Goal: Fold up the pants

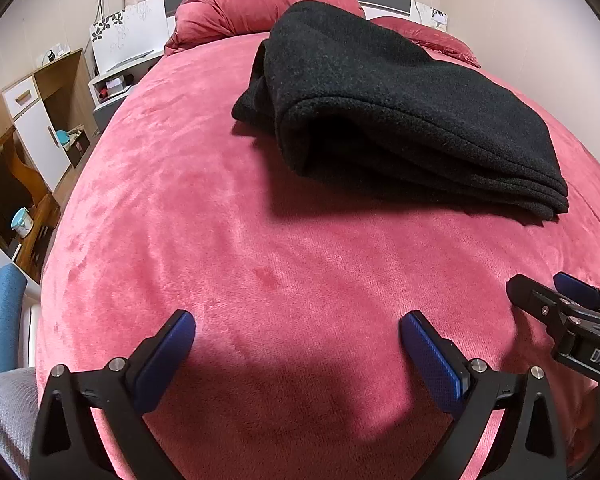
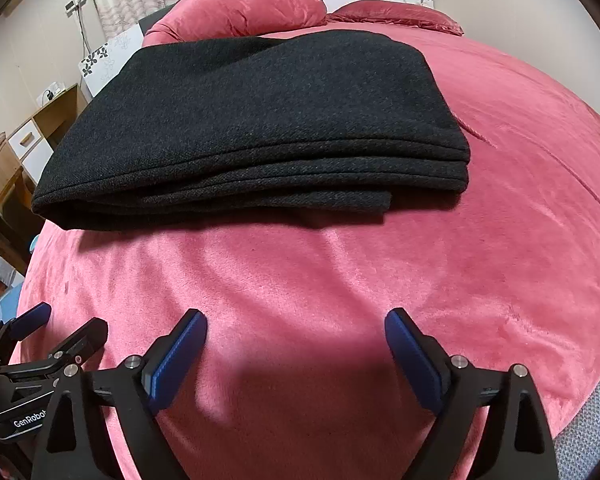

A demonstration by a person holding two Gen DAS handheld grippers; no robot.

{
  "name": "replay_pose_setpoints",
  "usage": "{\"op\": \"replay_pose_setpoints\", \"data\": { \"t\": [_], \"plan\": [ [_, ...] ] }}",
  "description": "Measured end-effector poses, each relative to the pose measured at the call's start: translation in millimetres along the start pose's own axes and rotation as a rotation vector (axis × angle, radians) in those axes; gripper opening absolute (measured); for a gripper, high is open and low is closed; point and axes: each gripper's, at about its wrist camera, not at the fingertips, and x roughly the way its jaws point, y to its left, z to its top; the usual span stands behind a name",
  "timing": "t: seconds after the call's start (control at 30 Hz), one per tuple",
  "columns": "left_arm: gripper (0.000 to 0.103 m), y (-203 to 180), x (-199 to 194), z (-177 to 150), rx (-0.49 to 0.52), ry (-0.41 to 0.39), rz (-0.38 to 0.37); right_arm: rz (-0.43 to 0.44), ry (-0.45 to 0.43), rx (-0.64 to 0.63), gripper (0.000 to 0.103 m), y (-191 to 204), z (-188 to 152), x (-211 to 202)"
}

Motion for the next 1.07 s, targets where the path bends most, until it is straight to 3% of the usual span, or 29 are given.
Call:
{"op": "replay_pose_setpoints", "data": {
  "t": [1.07],
  "plan": [
    [0.103, -0.1, 0.5, -0.3, 0.011, -0.007, 0.006, -0.003, 0.0, -0.005, 0.098, 10.2, -1.4, 4.9]
  ]
}}
